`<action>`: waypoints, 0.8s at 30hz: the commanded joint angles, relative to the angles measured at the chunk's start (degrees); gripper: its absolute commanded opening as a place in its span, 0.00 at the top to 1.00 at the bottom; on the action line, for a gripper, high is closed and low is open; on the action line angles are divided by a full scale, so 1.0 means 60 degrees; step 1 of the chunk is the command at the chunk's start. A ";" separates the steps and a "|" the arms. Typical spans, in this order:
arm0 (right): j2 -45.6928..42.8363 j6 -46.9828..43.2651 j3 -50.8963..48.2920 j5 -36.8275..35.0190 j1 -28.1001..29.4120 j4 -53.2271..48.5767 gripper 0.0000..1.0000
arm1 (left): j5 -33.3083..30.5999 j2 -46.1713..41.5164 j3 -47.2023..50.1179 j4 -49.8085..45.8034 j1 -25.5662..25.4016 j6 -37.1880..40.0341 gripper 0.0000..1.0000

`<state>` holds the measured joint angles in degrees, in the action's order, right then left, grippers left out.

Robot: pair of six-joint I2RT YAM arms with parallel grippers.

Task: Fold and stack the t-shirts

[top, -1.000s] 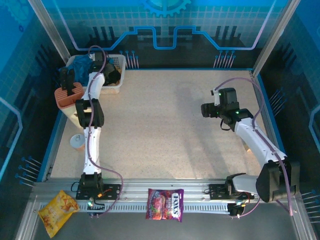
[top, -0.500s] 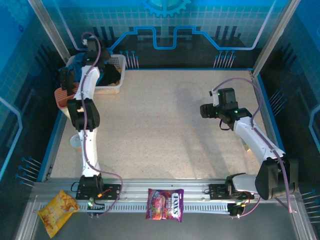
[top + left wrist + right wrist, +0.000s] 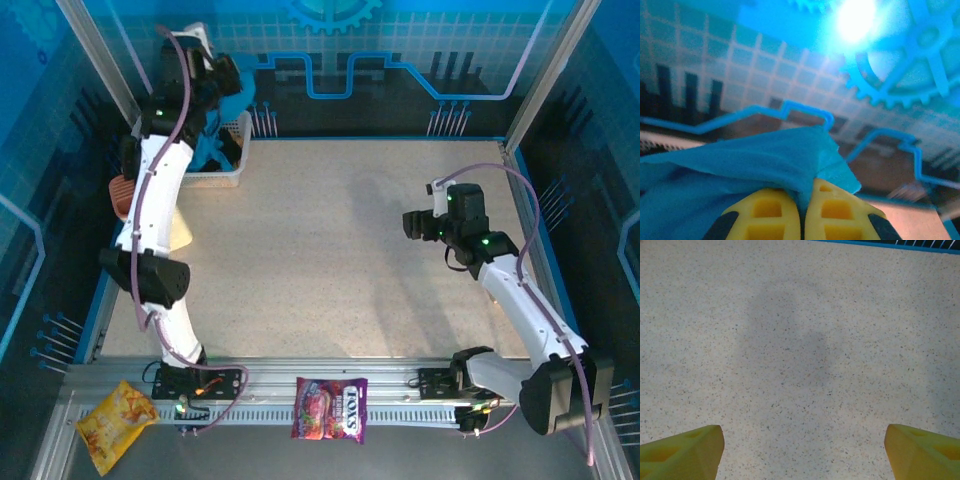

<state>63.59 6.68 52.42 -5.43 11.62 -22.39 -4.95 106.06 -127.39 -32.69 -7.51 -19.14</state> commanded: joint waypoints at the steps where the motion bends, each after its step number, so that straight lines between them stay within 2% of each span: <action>1: -0.0256 0.0194 -0.0050 0.0205 0.0131 0.0054 0.15 | 0.0430 -0.0876 0.1348 -0.0332 -0.0751 0.0001 1.00; 8: -0.0418 0.0281 -0.0110 0.0226 0.0115 0.0101 0.15 | 0.0522 -0.2283 0.3135 -0.0295 -0.2761 -0.0104 1.00; 13: -0.0398 0.0358 -0.0095 0.0199 0.0087 0.0085 0.14 | 0.0479 -0.2764 0.4102 -0.0247 -0.4267 -0.0111 1.00; 20: -0.0352 0.0410 -0.0065 0.0110 -0.0115 0.0085 0.14 | 0.0561 -0.2331 0.5208 -0.0177 -0.6226 -0.0022 1.00; 24: -0.0231 0.0477 -0.0036 0.0105 -0.0235 0.0084 0.14 | 0.0817 -0.1706 0.6293 0.0757 -0.7055 -0.0401 1.00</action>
<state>62.13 8.27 52.16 -5.08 11.18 -22.24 -2.63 93.08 -93.25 -32.71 -47.57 -19.70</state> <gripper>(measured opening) 0.863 0.060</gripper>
